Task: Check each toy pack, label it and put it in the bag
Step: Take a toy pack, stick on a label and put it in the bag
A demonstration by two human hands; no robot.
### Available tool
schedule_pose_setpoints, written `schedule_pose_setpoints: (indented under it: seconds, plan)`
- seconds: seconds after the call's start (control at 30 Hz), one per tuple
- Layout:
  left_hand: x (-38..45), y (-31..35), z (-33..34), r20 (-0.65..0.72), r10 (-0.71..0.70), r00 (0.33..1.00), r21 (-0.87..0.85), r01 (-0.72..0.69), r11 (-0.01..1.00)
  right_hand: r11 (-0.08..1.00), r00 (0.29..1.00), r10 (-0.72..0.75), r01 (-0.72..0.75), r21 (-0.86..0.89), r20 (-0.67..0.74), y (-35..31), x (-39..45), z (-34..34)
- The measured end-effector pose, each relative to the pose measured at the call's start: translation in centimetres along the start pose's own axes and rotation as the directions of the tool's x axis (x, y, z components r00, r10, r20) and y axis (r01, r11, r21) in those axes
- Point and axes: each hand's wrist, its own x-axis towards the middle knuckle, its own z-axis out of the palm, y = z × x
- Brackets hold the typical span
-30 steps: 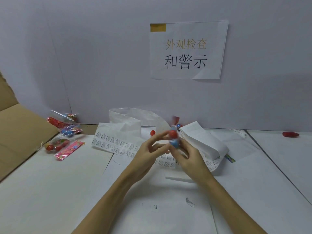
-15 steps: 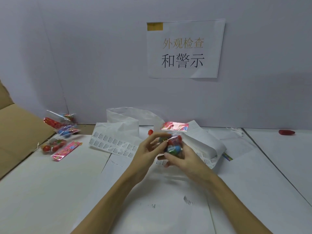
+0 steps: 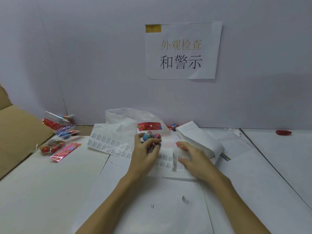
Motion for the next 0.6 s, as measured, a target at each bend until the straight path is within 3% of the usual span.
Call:
schedule_pose_setpoints:
  seconds: [0.1, 0.3, 0.47, 0.6]
  plan:
    - [-0.6, -0.1, 0.9, 0.037, 0.062, 0.997, 0.071, -0.065, 0.995, 1.0, 0.997, -0.011, 0.01, -0.014, -0.074, -0.3, 0.3, 0.5]
    - [0.8, 0.7, 2.3, 0.155, 0.047, 0.987, 0.256, -0.086, 0.963, 0.991, 0.985, -0.067, 0.085, 0.108, -0.161, -1.5, 0.2, 1.1]
    - [2.1, 0.5, 3.0, 0.132, -0.038, 0.99, 0.257, 0.002, 0.967, 0.98, 0.967, -0.059, 0.104, 0.172, -0.248, -2.3, 0.0, 0.2]
    - [1.7, -0.4, 3.1, 0.07, -0.065, 0.995, 0.196, 0.05, 0.979, 0.995, 0.958, -0.018, 0.045, 0.092, -0.285, -1.6, 0.1, -1.0]
